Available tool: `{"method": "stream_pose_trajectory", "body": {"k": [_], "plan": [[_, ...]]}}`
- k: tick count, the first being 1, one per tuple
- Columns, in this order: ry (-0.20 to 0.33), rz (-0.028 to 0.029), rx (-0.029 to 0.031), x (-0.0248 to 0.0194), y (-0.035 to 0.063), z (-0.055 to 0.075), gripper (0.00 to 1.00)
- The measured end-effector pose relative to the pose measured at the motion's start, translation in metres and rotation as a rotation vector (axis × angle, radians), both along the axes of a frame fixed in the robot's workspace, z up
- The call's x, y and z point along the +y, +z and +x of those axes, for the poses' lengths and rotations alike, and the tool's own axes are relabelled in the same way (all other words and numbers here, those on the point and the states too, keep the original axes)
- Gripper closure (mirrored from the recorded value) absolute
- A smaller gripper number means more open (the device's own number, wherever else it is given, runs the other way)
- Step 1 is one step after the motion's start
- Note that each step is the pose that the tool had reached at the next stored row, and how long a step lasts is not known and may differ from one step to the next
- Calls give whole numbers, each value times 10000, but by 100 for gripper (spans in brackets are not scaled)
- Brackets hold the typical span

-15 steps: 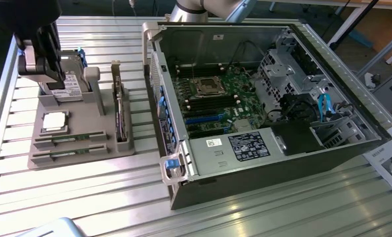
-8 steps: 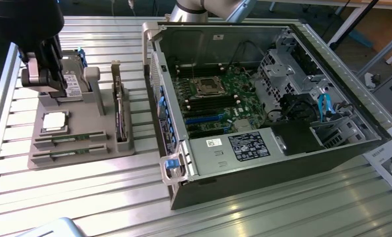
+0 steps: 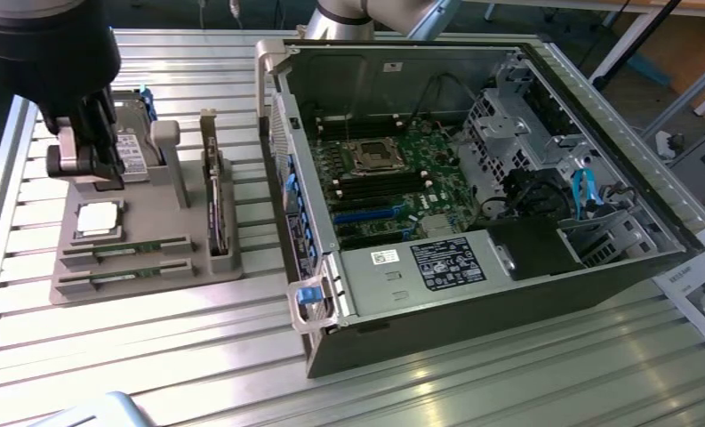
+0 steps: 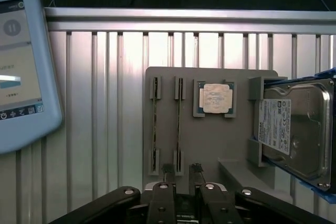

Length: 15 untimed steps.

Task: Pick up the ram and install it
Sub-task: 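Pick up the ram and move it above insertion slot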

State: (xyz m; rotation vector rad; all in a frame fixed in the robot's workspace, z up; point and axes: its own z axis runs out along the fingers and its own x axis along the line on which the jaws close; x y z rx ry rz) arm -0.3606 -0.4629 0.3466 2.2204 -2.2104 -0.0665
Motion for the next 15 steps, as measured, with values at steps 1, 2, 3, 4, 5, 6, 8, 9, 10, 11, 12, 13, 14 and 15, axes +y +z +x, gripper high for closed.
{"method": "stream_pose_trajectory", "body": {"k": [1,2,3,4,5,6,8,9,10,11,12,13,14,15], "plan": [[0,0,0,-9,-19,0,75],[1,0,0,-18,-41,0,75],[0,0,0,-22,-52,-1,75],[0,0,0,-26,-64,0,75],[0,0,0,-31,-77,-1,75],[0,0,0,-36,-91,-1,75],[0,0,0,-49,-138,-1,75],[0,0,0,-51,-154,-1,75],[0,0,0,-54,-174,-2,75],[0,0,-1,-56,-188,-2,75],[0,0,-1,-58,-203,-2,75],[0,0,0,-60,-219,-3,75],[0,0,0,-62,-237,-3,75],[0,1,-1,-64,-250,-4,75]]}}
